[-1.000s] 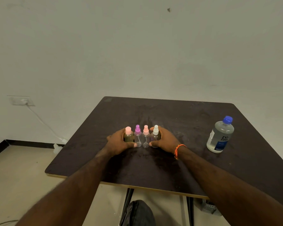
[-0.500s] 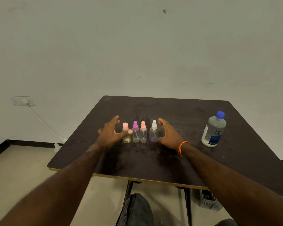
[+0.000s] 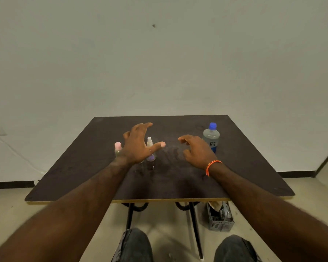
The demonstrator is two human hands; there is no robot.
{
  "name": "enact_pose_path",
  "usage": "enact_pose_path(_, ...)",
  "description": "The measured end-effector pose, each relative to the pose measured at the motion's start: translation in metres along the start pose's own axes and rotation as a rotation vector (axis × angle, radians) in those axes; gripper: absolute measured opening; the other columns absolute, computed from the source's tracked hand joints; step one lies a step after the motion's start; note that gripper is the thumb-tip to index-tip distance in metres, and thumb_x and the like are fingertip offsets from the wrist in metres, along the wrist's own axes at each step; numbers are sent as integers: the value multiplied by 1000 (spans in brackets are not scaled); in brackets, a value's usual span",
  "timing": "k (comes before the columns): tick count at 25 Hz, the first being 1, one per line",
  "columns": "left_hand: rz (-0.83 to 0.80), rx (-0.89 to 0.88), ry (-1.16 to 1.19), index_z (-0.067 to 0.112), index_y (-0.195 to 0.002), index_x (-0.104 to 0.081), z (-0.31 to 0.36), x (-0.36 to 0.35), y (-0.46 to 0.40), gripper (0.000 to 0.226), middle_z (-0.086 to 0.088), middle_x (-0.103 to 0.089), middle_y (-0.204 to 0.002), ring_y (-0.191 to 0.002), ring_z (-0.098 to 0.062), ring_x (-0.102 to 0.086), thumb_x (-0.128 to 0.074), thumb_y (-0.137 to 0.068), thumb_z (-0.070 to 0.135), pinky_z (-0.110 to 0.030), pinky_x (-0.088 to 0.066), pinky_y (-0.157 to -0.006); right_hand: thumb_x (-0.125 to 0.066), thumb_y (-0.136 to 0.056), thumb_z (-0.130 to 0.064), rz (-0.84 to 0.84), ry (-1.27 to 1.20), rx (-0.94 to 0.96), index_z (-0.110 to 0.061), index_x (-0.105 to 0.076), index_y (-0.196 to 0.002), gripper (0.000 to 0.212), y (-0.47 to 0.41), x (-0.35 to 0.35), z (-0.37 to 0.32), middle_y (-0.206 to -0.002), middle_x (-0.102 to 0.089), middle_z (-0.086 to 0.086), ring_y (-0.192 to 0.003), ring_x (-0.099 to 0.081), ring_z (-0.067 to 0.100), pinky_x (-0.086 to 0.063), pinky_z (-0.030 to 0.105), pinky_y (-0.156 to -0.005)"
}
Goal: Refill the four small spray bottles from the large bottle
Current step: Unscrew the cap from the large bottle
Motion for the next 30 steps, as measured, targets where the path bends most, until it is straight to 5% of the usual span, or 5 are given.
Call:
enact_pose_path(9,-153,-127,24,29,-156,-36,95,-112,-36,97,3,-45,-156,-147,-15,-32,-71,-78,74,-40,-19,-115,-58,-83,-13,345,32,-204,-26,-61,-115,35,17,92,70,-106,-62,-10,-93,-57,11,-55,37,-84)
enact_pose_path(16,-273,157,175,29,-144,-44,118,-167,-65,96,8,-62,-134,-133,-21,-51,-73,-69,81,-49,-32,-104,-66,-86,-46,159,-24,-335,-30,-51,-134,52,-21,107,97,-108,-63,-8,-96,-61,13,-51,33,-88)
enact_pose_path(20,-229,203,232,37,-130,-53,124,-181,-71,81,14,-66,-120,-120,-18,-58,-72,-67,83,-47,-35,-101,-65,-84,-56,85,66,-338,-28,-68,-108,37,-45,102,93,-90,-68,-11,-88,-63,10,-53,34,-84)
enact_pose_path(27,-208,186,163,33,-124,-57,119,-183,-81,75,12,-70,-115,-111,-15,-61,-71,-69,83,-43,-35,-99,-68,-88,-28,-37,183,-246,-19,-73,-102,17,-63,93,91,-100,-69,-3,-90,-62,15,-48,26,-77)
enact_pose_path(30,-214,176,167,32,-122,-57,119,-179,-81,74,11,-70,-113,-110,-16,-61,-71,-70,82,-41,-33,-94,-57,-83,0,-156,116,-173,-22,-72,-115,42,-61,96,81,-119,-67,-3,-111,-60,18,-47,23,-89)
Point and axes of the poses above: each hand's wrist, its own y-axis away from the middle knuckle, its own x-axis out of the back of the hand, z = x × y, the point moved 5 cm from there along -y, towards the middle knuckle
